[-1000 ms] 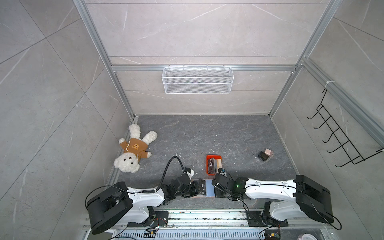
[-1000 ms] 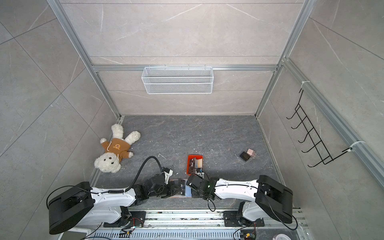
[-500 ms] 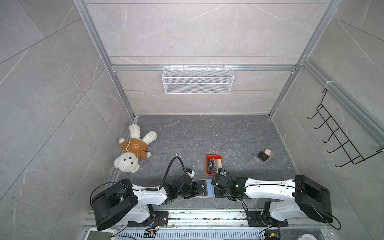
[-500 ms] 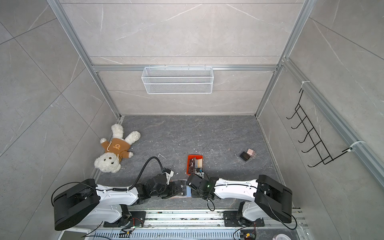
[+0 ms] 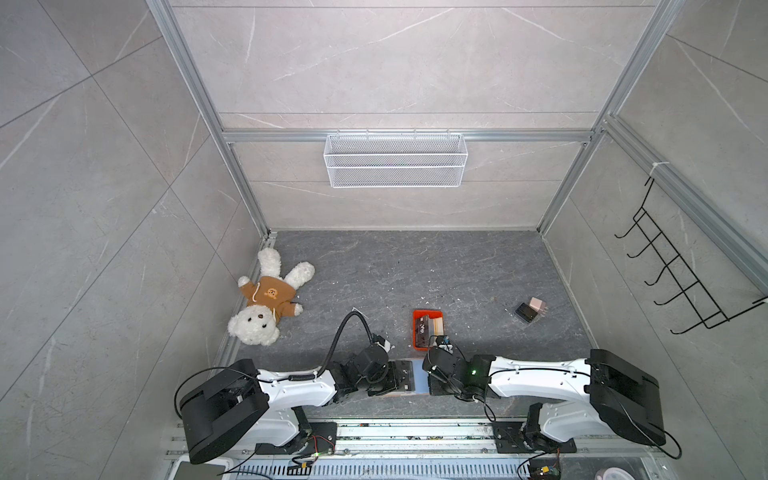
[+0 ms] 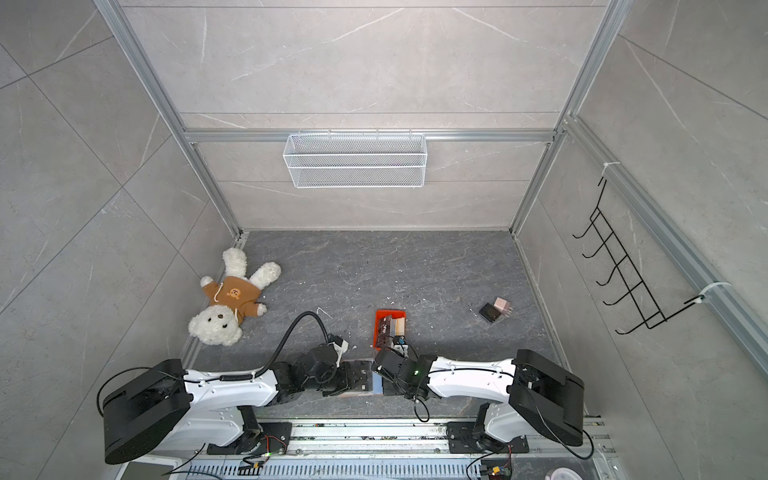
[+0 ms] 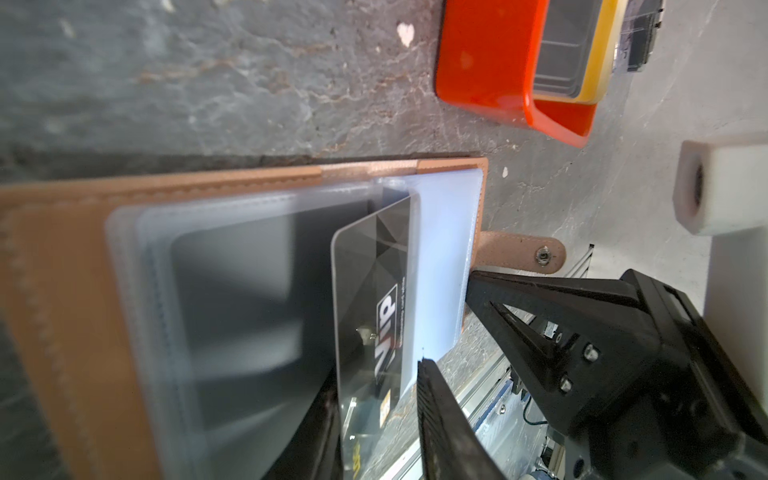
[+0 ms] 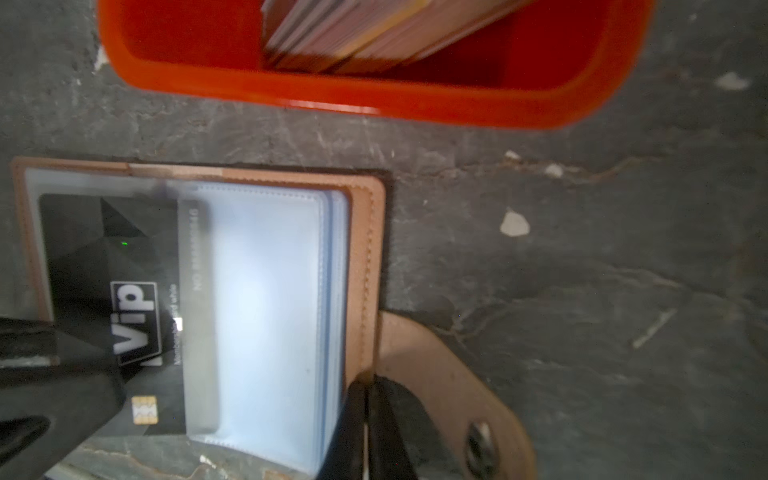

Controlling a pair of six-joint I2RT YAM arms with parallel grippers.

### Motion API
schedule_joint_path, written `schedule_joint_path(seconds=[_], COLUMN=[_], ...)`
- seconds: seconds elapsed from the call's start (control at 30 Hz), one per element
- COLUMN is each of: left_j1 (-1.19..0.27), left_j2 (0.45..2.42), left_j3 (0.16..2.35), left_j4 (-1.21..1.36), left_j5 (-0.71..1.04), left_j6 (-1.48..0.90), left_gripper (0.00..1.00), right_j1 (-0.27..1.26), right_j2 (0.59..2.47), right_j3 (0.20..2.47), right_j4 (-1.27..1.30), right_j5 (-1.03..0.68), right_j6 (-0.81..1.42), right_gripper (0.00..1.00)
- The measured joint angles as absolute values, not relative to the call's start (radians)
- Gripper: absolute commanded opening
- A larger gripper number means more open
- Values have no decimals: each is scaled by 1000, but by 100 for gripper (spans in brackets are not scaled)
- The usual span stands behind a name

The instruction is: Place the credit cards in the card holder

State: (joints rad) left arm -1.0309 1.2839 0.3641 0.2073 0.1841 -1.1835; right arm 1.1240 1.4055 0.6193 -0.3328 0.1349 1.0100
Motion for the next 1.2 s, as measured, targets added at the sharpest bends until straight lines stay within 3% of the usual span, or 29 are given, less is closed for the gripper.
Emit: schedule_joint_path(seconds=[0.77, 1.2], left_j1=[-999, -999], left_j2=[1333, 1322], left_j3=[435, 470], left_j4=[125, 47], left_j5=[181, 133], left_j6=[-1166, -1159], left_gripper=[32, 40], right_j1=[1124, 1126], right_j2=[1406, 1408], right_j3=[619, 620], right_j4=[-333, -332], right_j5=[136, 139], right_j6=[1017, 1017], right_gripper=[7, 7])
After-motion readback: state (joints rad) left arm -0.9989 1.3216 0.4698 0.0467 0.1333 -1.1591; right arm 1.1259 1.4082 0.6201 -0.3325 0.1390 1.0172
